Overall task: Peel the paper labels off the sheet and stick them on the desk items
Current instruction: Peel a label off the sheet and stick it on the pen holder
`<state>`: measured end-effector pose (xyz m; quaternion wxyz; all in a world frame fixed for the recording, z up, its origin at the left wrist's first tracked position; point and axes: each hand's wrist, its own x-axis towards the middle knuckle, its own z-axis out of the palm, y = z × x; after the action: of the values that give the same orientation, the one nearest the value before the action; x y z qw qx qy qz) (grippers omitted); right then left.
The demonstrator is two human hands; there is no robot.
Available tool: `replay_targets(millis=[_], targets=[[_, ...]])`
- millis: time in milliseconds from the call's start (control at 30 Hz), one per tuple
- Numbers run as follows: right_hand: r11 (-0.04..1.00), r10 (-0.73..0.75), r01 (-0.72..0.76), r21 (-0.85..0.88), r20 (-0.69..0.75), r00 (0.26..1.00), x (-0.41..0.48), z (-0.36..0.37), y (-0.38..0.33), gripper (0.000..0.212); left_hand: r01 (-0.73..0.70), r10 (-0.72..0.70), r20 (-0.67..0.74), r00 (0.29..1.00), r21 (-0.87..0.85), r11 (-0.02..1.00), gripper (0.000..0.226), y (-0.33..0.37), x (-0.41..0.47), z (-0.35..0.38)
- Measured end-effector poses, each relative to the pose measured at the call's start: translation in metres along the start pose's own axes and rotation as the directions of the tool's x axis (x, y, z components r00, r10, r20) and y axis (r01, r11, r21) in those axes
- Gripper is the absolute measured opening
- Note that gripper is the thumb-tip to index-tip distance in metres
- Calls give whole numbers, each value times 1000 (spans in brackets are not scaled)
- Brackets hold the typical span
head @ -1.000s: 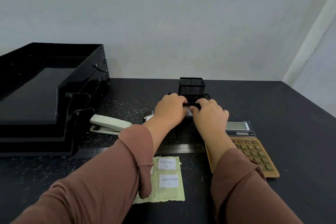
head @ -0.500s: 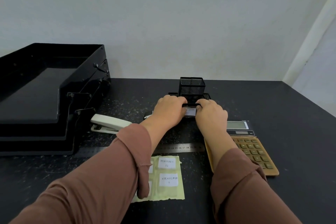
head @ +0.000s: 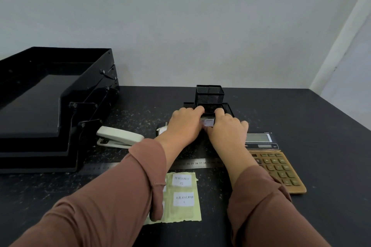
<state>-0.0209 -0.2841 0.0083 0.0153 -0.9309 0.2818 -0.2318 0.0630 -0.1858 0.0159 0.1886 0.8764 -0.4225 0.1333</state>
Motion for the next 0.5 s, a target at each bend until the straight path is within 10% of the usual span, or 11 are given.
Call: replay_targets(millis=[500], targets=[[999, 29, -28, 18, -36, 999, 5, 1, 0, 24, -39, 39, 35, 999, 2, 999, 15, -6, 1, 0]])
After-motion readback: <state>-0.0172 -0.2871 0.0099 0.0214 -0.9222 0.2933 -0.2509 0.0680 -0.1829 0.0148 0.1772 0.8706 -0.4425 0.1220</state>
